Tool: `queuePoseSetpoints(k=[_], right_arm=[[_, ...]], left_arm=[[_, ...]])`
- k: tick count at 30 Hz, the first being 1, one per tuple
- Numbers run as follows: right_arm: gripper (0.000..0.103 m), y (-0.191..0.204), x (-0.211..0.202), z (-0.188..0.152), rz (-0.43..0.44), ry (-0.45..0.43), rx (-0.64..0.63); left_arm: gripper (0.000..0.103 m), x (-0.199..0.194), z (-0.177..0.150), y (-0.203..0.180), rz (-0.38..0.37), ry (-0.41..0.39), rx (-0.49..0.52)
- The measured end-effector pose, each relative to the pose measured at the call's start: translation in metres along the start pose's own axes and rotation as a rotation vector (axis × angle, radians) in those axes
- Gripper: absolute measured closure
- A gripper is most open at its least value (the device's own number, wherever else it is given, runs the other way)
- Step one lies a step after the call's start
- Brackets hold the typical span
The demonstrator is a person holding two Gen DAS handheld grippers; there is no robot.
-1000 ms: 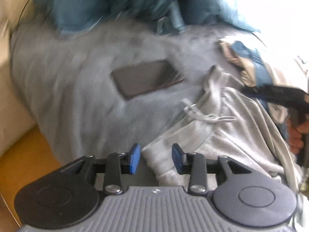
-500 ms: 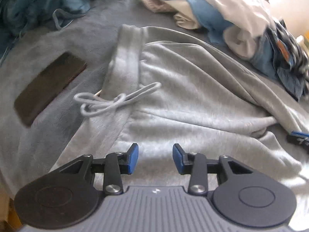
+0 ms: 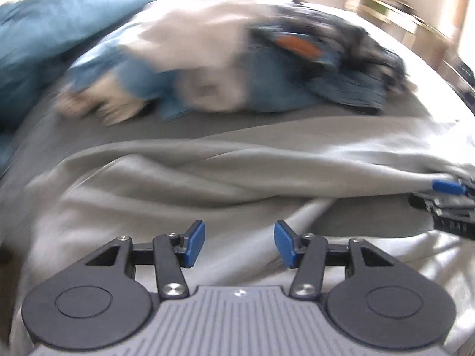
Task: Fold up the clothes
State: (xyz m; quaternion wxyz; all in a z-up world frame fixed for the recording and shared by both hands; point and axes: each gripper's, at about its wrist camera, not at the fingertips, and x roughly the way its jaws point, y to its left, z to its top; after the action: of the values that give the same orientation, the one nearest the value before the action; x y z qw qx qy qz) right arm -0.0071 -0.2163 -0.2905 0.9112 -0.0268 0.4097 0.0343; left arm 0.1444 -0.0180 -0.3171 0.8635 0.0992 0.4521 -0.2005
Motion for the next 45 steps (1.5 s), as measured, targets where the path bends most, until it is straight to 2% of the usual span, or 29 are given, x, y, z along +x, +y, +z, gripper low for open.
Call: queuePoseSetpoints(k=[3, 7, 9, 12, 15, 17, 19, 21, 24, 28, 45], right_arm=[[0.041, -0.015, -0.009, -0.003, -0.055, -0.047, 0.105], [0.033, -0.035, -0.019, 0.001, -0.147, -0.169, 0.193], [0.027, -0.043, -0.014, 0.004, -0.176, -0.209, 0.206], [0.025, -0.054, 0.005, 0.009, -0.188, -0.217, 0.197], [0.025, -0.062, 0.018, 0.010, -0.182, -0.220, 0.204], [0.022, -0.066, 0.027, 0.006, -0.174, -0.205, 0.212], [0.016, -0.067, 0.041, -0.002, -0.167, -0.165, 0.218], [0.010, -0.062, 0.049, -0.014, -0.175, -0.165, 0.186], [0.001, -0.054, 0.057, -0.029, -0.191, -0.178, 0.130], [0.001, -0.052, 0.054, -0.031, -0.197, -0.185, 0.127], [0.001, -0.053, 0.058, -0.033, -0.195, -0.197, 0.127]], left_arm=[[0.039, 0.015, 0.010, -0.034, -0.050, -0.063, 0.071], [0.035, 0.041, 0.023, -0.065, -0.100, -0.104, 0.059], [0.035, 0.053, 0.027, -0.076, -0.091, -0.130, 0.041], [0.031, 0.067, 0.033, -0.091, -0.081, -0.157, 0.026], [0.021, 0.086, 0.032, -0.096, -0.082, -0.133, 0.029], [0.019, 0.102, 0.023, -0.101, -0.067, -0.122, 0.052], [0.011, 0.108, 0.008, -0.108, -0.041, -0.182, 0.111], [0.000, 0.109, -0.006, -0.114, -0.003, -0.244, 0.175], [0.000, 0.109, -0.014, -0.113, -0.005, -0.294, 0.187], [0.000, 0.108, -0.015, -0.107, -0.037, -0.309, 0.168], [0.000, 0.109, -0.019, -0.110, -0.020, -0.323, 0.184]])
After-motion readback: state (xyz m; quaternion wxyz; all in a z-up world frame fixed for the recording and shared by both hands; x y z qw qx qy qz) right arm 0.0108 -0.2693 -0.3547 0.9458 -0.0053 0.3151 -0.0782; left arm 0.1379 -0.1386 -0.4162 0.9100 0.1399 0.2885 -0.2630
